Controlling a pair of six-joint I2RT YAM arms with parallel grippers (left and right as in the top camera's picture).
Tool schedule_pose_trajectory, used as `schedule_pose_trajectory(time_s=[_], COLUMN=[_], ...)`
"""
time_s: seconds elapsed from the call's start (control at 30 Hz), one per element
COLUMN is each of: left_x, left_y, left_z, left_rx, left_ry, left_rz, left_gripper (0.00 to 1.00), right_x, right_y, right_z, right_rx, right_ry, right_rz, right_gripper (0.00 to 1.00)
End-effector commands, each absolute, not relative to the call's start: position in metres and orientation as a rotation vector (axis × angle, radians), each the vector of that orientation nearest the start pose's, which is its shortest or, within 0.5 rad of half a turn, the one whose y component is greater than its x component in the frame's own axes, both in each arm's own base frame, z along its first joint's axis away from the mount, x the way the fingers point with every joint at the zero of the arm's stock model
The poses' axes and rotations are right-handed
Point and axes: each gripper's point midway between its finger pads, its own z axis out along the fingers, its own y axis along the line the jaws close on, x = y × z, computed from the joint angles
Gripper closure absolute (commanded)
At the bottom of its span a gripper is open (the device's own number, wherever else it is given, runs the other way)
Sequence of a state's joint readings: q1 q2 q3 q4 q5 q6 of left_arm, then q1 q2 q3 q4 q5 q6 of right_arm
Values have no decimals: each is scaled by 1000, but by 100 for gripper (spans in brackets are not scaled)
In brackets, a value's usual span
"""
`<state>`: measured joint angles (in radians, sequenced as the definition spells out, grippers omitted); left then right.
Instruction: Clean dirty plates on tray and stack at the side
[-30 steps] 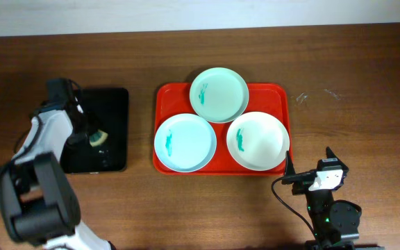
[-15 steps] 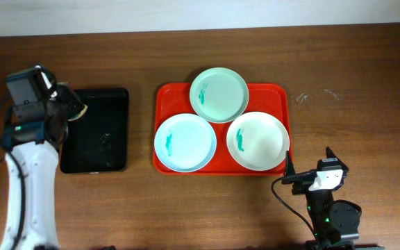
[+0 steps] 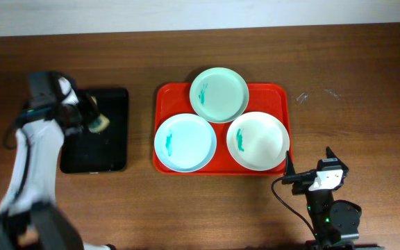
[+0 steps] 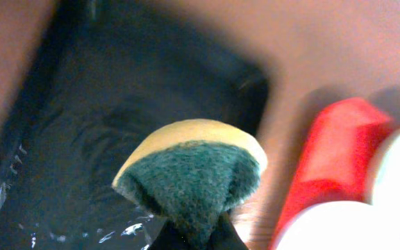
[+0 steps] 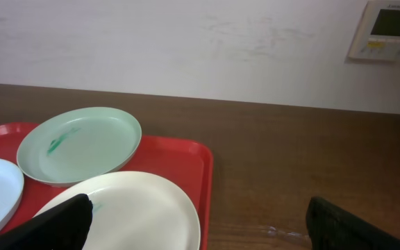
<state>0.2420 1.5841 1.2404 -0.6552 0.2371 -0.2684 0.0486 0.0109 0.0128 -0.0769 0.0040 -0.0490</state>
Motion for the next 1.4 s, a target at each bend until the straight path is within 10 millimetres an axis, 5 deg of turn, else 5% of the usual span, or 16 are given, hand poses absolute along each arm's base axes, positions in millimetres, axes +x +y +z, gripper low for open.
schedule_pose_trajectory(time_s=[0.0,0.07,0.13,0.3,0.37,0.7,0.93,1.03,1.07,1.13,1.37], left_x=[390,371,356,334,333,339,340,347,351,359,377], left_y=[18,-15,-45,-129,-146,-212,-198,-200,-203,-209,-198], left_z=[255,266,257,200,169,63,14,18,24,43,144], left_rx=[-328,-242,-174,3,-24,-13,-30,-29,-28,-10,-56], left_ry=[2273,2293,2368,2558,2632,2820,2893,2864,2851,2820,2663], left_rz=[-450,-515,-561,-657,-591,-483,-269,-281,-290,-334,-404], left_gripper=[100,100,100,100,100,100,99,71,34,10,1], right_x=[246,246,246,246,246,246,246,246,246,246,246], right_y=[10,10,10,10,10,10,10,10,10,10,10], right_z=[155,155,155,155,155,155,155,155,155,155,155], right_rx=[-67,-67,-67,-67,-67,-67,-67,-67,-67,-67,-67], right_ry=[1649,1649,1649,1649,1649,1649,1649,1649,1649,1649,1649], right_rz=[-8,-8,-8,-8,-8,-8,-8,-8,-8,-8,-8], right_gripper=[2,2,2,2,2,2,1,2,2,2,1])
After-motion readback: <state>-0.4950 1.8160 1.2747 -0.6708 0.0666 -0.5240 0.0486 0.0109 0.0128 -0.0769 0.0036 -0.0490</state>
